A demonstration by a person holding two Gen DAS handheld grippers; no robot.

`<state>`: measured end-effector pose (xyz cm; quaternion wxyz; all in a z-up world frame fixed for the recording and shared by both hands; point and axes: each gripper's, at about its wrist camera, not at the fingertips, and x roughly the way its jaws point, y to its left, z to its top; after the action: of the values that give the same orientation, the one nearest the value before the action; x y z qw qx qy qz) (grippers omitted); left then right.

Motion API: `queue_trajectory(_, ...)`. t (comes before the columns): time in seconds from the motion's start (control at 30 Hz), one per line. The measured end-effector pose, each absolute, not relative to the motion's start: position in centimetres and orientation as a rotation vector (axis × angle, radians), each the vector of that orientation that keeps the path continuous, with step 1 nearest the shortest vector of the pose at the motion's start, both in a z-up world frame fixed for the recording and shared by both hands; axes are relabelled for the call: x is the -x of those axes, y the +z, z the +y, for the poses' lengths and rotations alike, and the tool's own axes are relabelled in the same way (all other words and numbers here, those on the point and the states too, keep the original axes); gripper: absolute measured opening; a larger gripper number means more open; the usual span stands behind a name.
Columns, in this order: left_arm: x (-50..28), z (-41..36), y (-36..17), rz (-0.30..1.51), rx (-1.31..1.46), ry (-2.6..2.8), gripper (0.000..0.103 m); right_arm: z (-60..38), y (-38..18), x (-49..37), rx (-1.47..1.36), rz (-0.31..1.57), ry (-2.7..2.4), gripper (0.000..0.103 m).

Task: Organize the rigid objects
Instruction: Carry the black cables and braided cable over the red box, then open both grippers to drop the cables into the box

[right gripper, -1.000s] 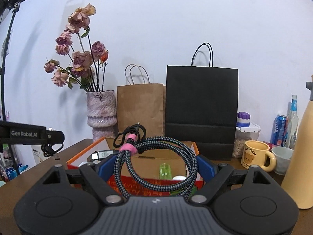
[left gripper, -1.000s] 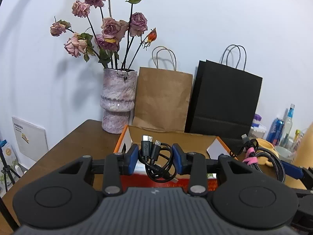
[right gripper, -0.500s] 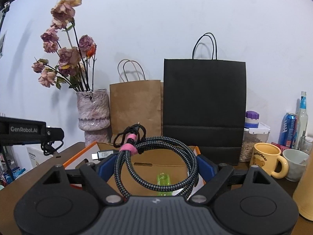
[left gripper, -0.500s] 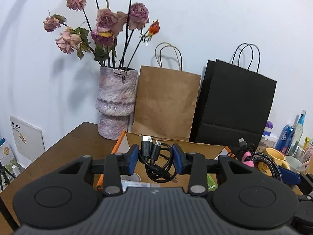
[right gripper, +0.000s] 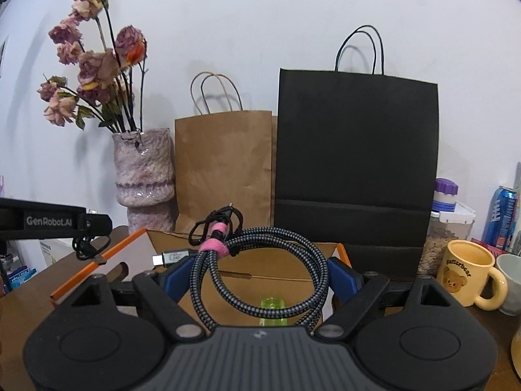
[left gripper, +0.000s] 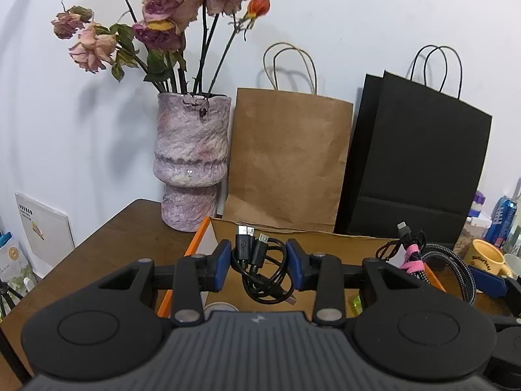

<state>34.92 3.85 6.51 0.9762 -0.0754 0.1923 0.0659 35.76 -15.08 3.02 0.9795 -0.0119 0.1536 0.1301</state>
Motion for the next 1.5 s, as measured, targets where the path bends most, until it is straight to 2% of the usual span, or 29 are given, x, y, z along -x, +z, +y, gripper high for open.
queue_trajectory(1.03, -39.7, 4.1, 3.3, 0.491, 0.088, 0.170, 0.037, -13.9, -0.1, -40.4, 0.060, 0.405, 0.253, 0.086)
queue_trajectory(1.23, -39.7, 3.7, 3.2, 0.506, 0.063, 0.159, 0.041, -13.9, -0.2, -40.7, 0.062, 0.429, 0.264, 0.086)
queue_trajectory(1.27, -39.7, 3.7, 3.2, 0.507, 0.058, 0.162, 0.049, -13.9, -0.2, -40.8, 0.061, 0.436, 0.267, 0.087)
queue_trajectory(1.3, -39.7, 3.6, 3.2, 0.508, 0.048, 0.165, 0.068, -13.8, -0.3, -41.0, 0.060, 0.447, 0.271, 0.087)
queue_trajectory(1.33, -39.7, 3.5, 3.2, 0.504, 0.039, 0.174, 0.078, -13.9, -0.4, -41.1, 0.060, 0.456, 0.271, 0.088)
queue_trajectory(1.37, -39.6, 3.5, 3.2, 0.494, 0.032, 0.181, 0.089, -13.9, -0.5, -41.3, 0.060, 0.464, 0.268, 0.095)
queue_trajectory(1.4, -39.6, 3.4, 3.3, 0.486, 0.023, 0.186, 0.095, -13.8, -0.5, -41.3, 0.061, 0.467, 0.263, 0.103)
queue_trajectory(1.47, -39.6, 3.5, 3.3, 0.486, 0.023, 0.185, 0.103, -13.9, -0.6, -41.2, 0.062, 0.460, 0.250, 0.103)
queue_trajectory(1.5, -39.6, 3.5, 3.3, 0.484, 0.024, 0.184, 0.103, -14.0, -0.6, -41.3, 0.059, 0.463, 0.242, 0.103)
